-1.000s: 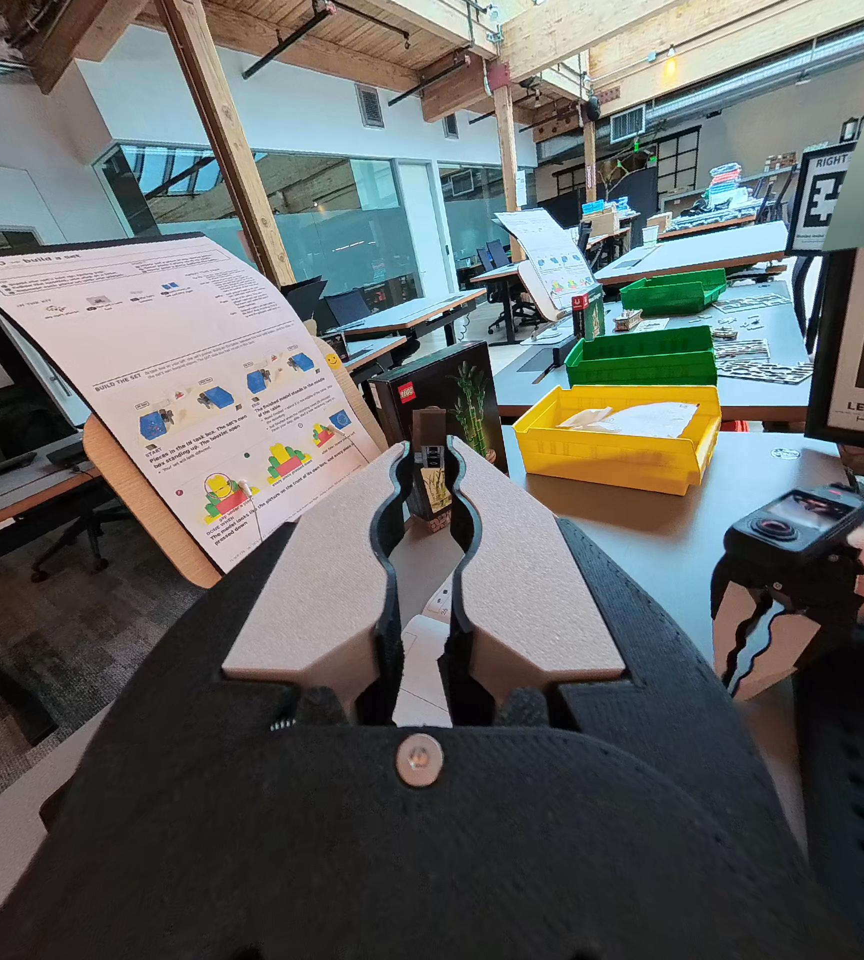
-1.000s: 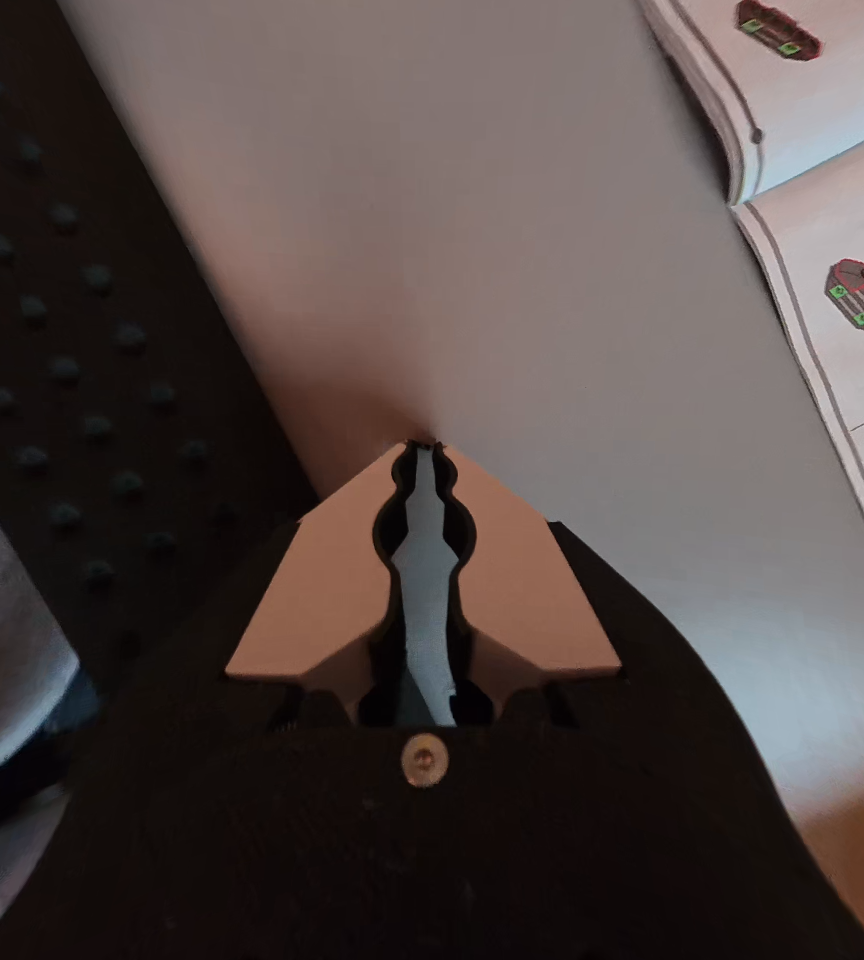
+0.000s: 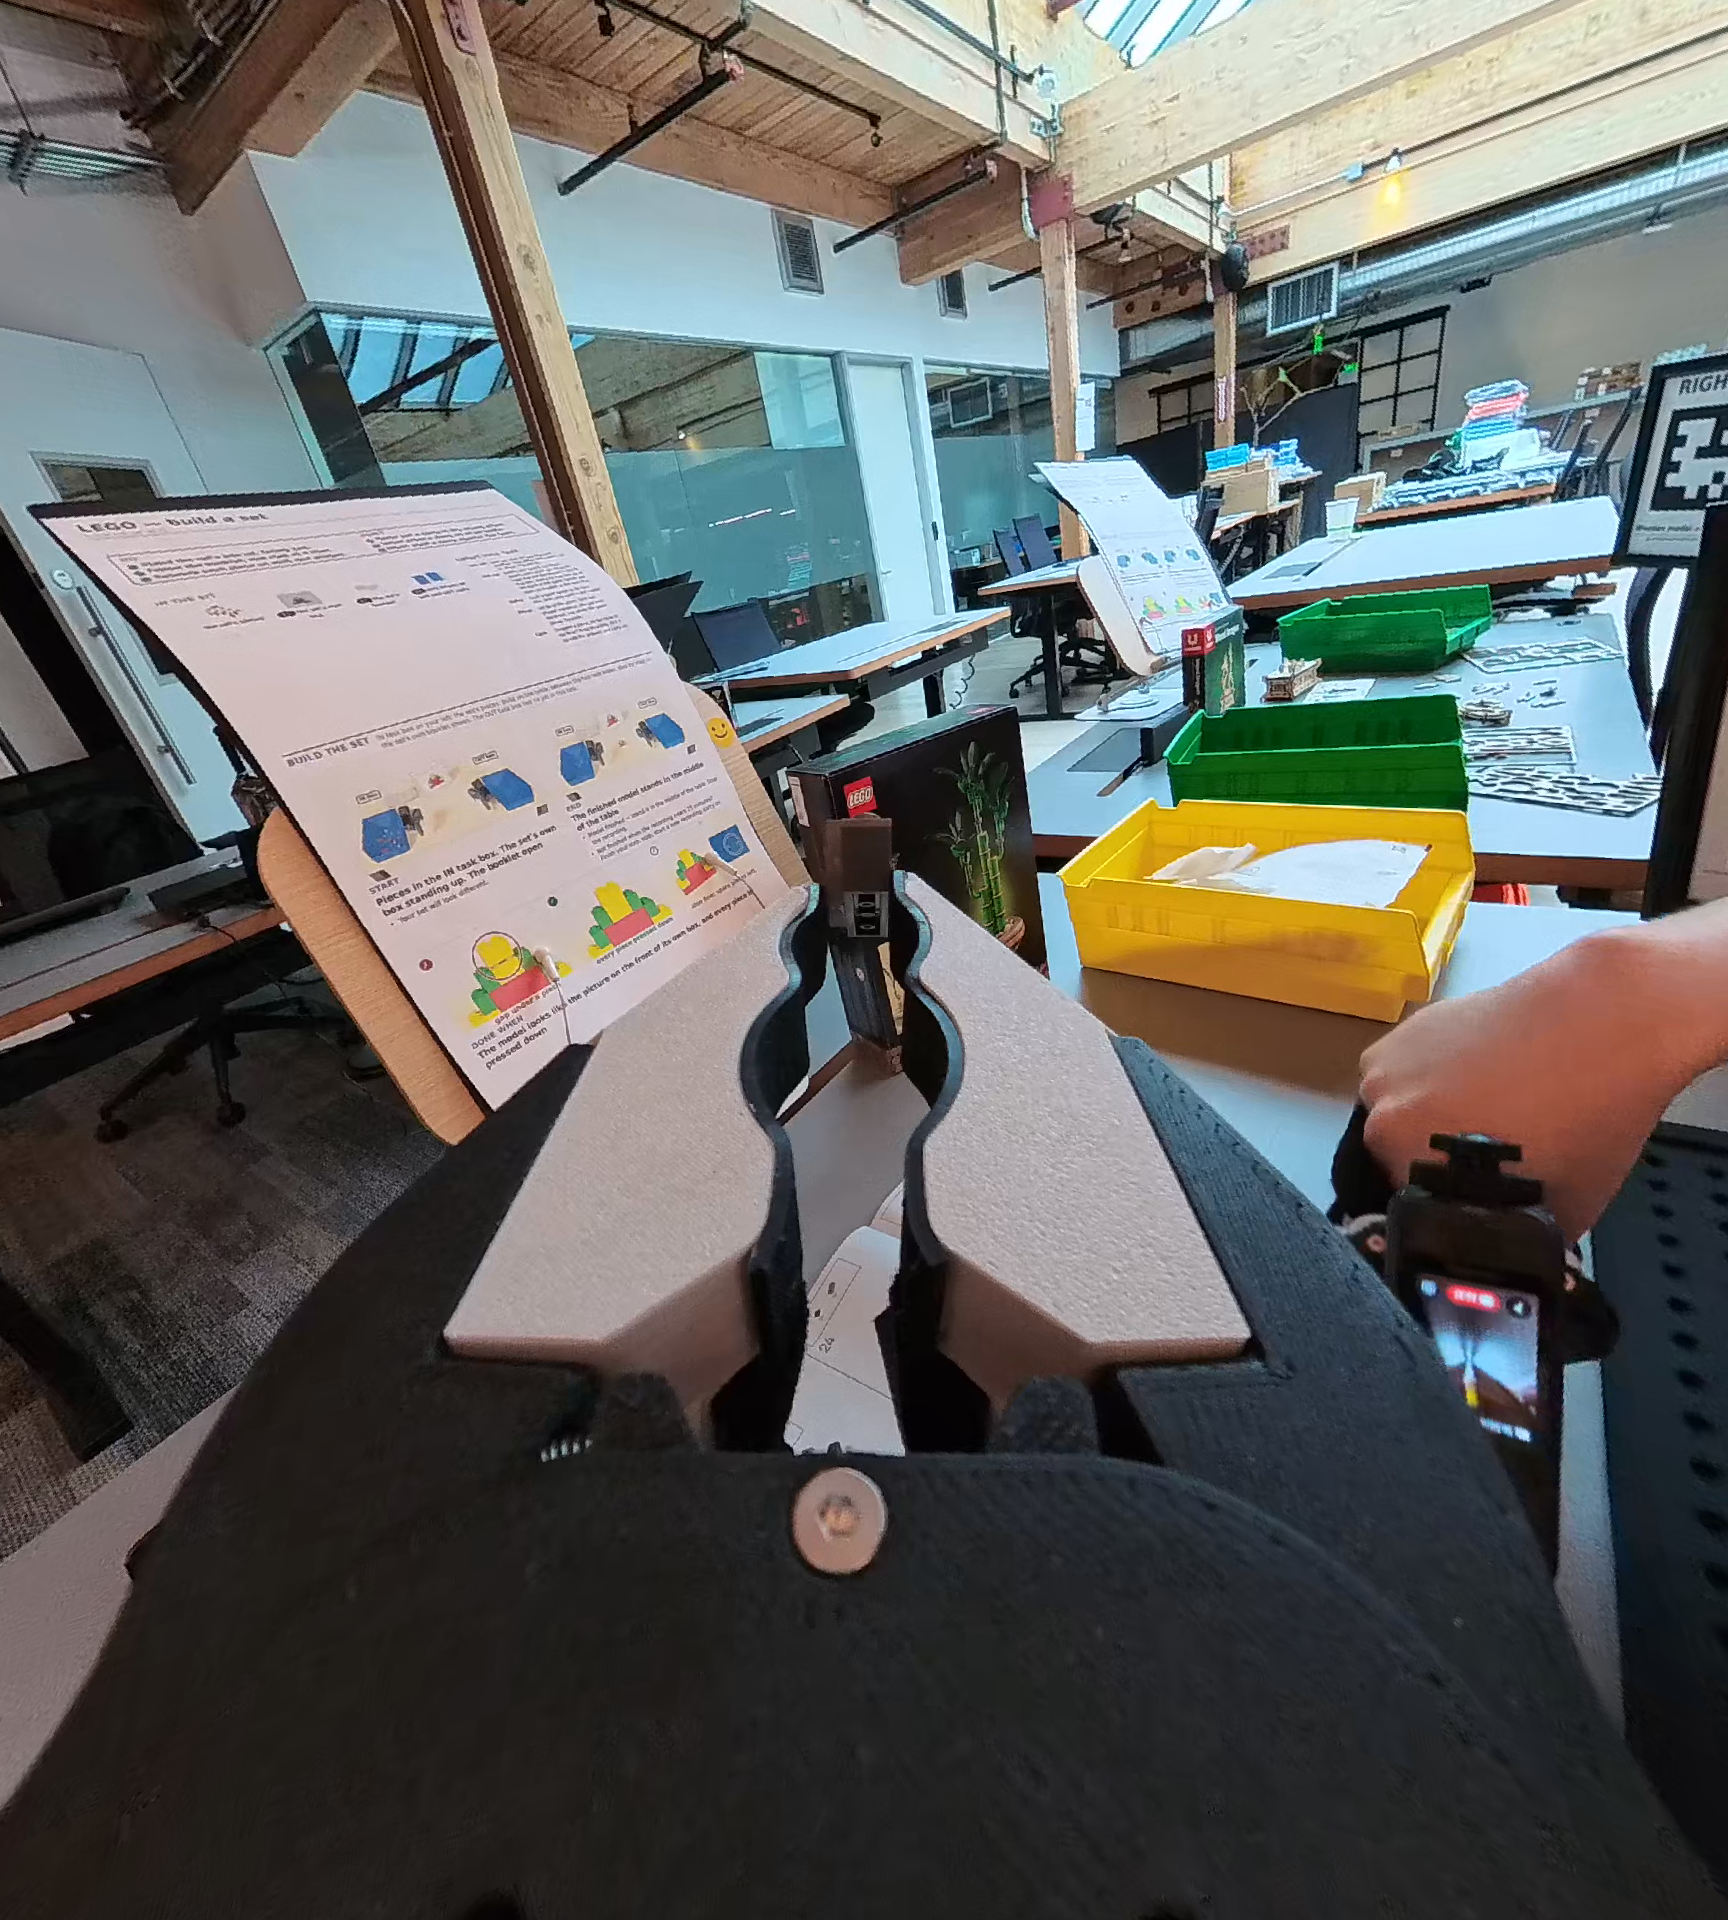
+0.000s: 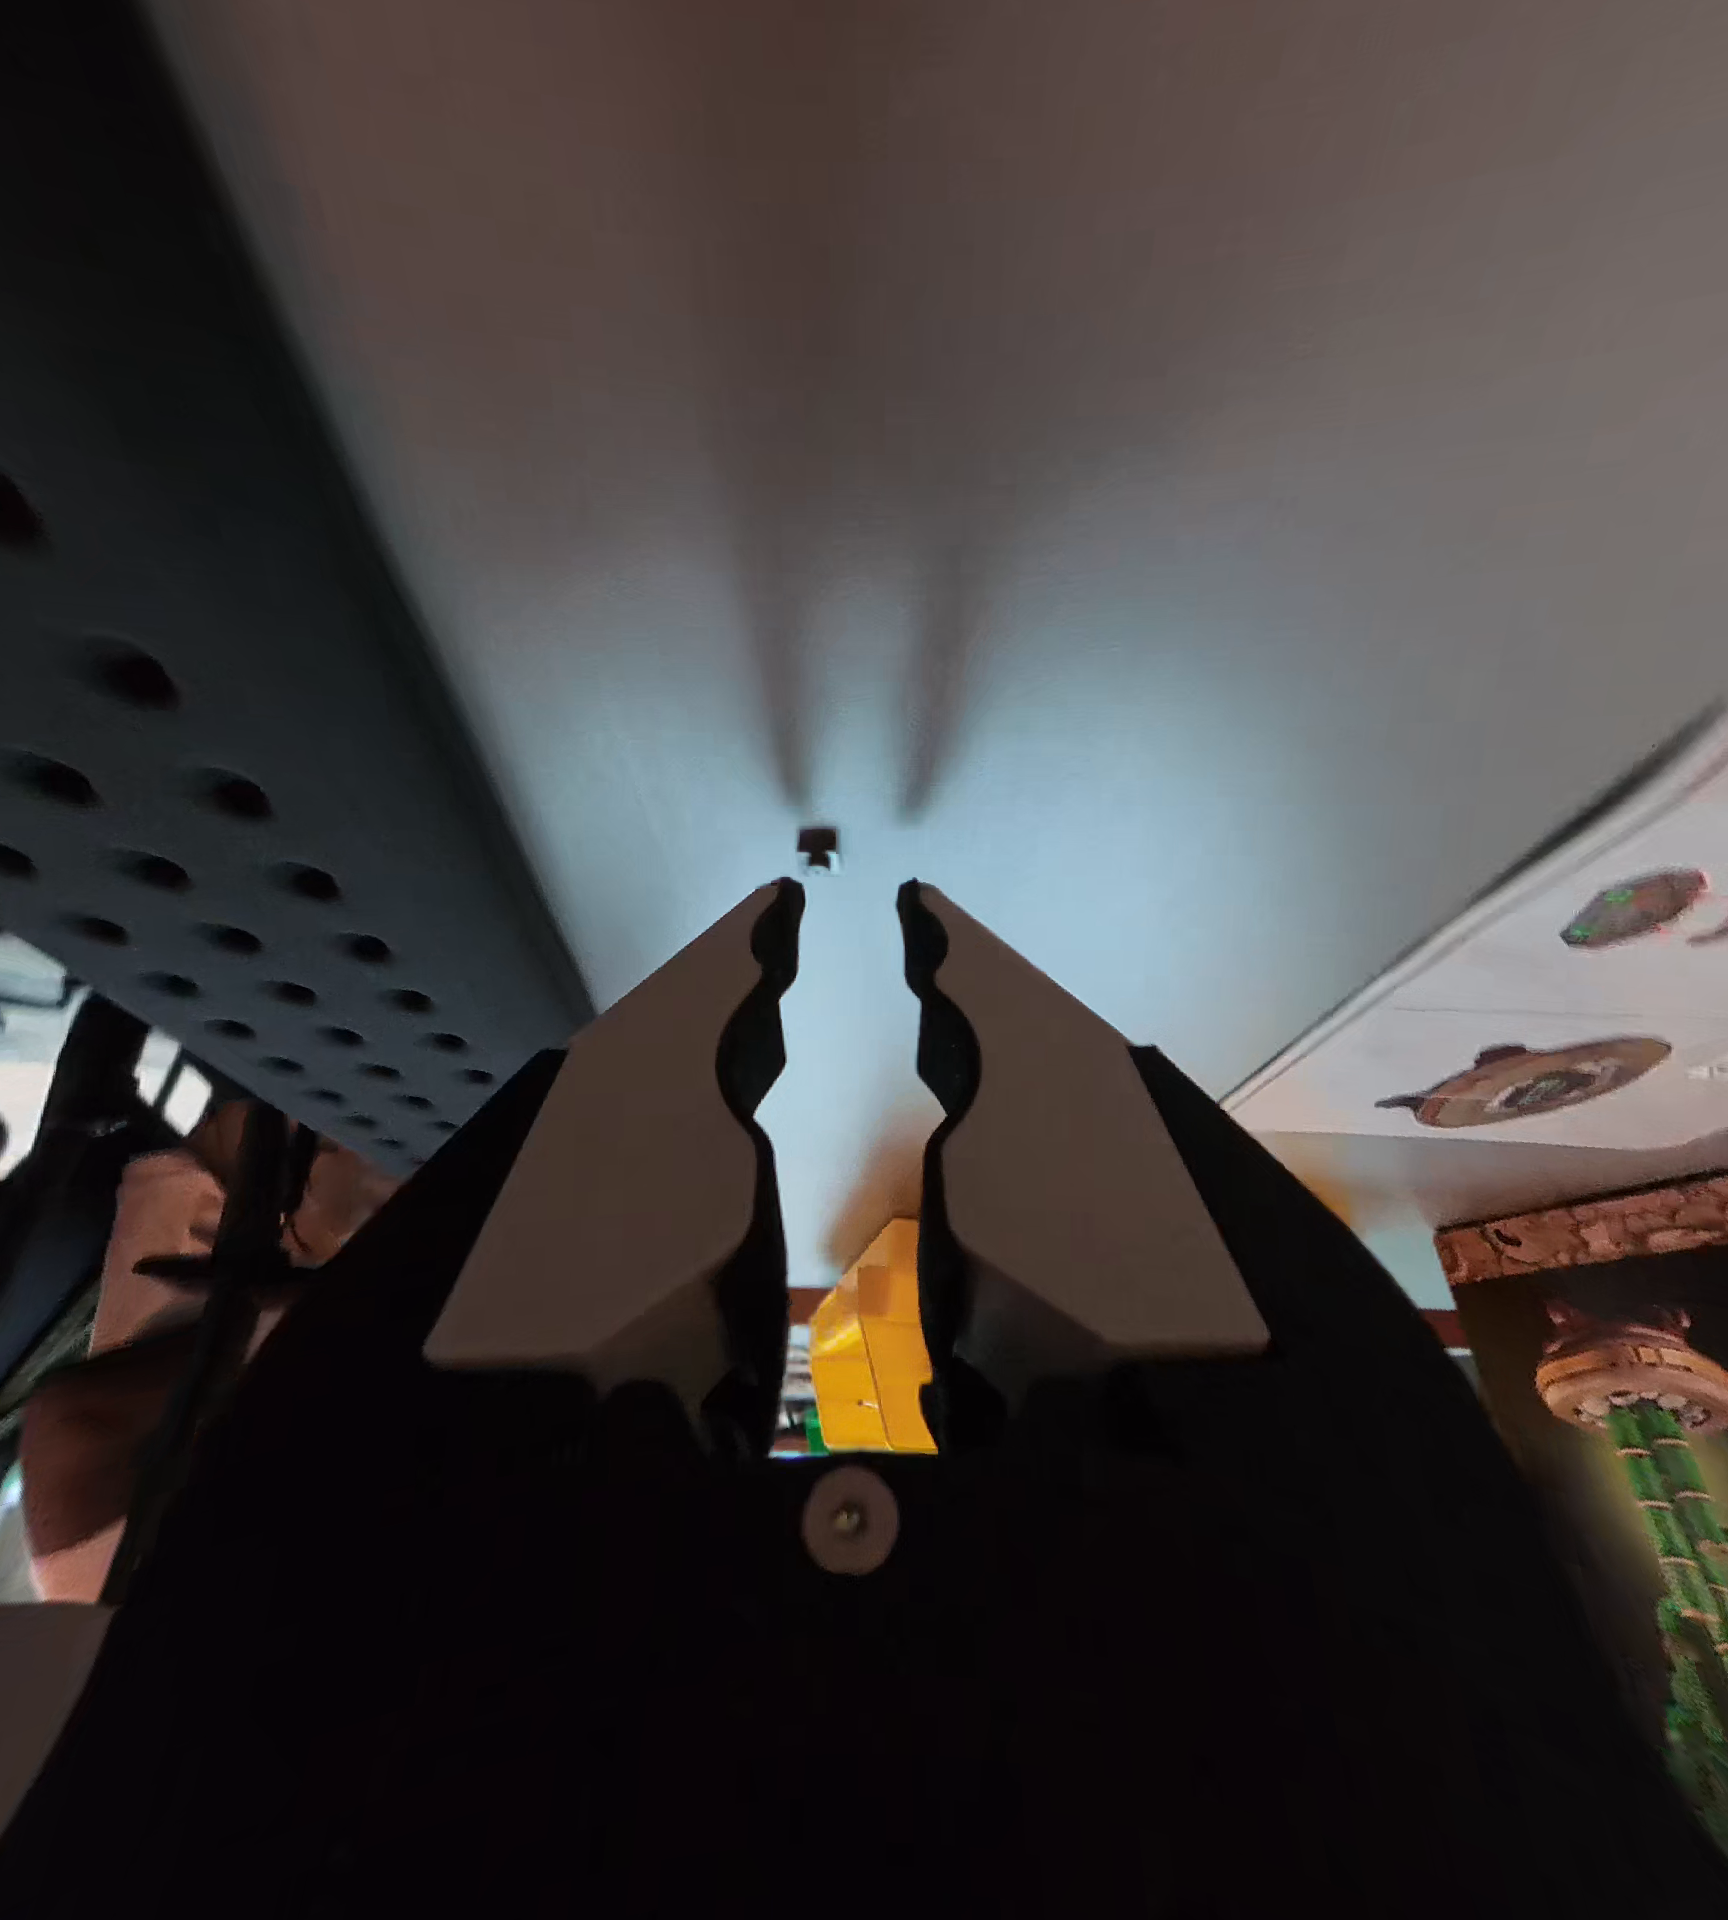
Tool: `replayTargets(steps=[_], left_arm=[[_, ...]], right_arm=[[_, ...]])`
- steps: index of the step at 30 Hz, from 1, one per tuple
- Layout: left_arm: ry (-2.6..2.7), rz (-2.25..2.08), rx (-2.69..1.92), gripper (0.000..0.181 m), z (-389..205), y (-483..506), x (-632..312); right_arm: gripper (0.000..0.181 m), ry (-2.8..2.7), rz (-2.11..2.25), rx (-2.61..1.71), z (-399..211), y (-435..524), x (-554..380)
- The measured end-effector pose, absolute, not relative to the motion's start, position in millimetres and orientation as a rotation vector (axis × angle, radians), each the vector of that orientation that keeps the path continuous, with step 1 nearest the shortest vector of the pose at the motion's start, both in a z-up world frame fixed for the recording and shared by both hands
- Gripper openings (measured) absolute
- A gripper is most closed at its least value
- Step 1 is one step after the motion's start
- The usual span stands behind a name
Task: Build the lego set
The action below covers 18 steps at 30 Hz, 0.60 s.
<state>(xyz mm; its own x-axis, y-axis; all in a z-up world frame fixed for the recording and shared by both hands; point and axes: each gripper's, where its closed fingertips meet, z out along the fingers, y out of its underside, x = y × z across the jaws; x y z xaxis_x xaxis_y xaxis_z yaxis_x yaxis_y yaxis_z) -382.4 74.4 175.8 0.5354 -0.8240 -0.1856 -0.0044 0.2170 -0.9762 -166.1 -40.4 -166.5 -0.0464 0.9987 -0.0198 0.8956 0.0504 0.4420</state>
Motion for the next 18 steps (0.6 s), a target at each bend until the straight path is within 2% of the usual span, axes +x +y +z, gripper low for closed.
replayTargets(steps=[1, 5, 8, 12, 16, 18], left_arm=[[0.845, -0.675, -1.231, 0.008, 176, 74, -383], [0.84, -0.682, -1.218, 0.008, 179, 73, -385], [0.834, -0.69, -1.212, 0.008, 180, 73, -386], [0.83, -0.691, -1.226, 0.009, 177, 76, -386], [0.835, -0.677, -1.243, 0.008, 175, 78, -384], [0.842, -0.669, -1.25, 0.008, 173, 79, -382]], right_arm=[[0.021, 2.016, 0.44, 1.974, -162, -38, -165], [0.021, 1.971, 0.075, 2.482, -148, -40, -165], [0.018, 2.14, -0.213, 2.73, -145, -38, -172], [0.006, 2.518, -0.152, 2.575, -149, -47, -171], [0.014, 2.452, -0.106, 2.47, -157, -47, -170], [0.012, 2.514, -0.046, 2.372, -158, -44, -172]])
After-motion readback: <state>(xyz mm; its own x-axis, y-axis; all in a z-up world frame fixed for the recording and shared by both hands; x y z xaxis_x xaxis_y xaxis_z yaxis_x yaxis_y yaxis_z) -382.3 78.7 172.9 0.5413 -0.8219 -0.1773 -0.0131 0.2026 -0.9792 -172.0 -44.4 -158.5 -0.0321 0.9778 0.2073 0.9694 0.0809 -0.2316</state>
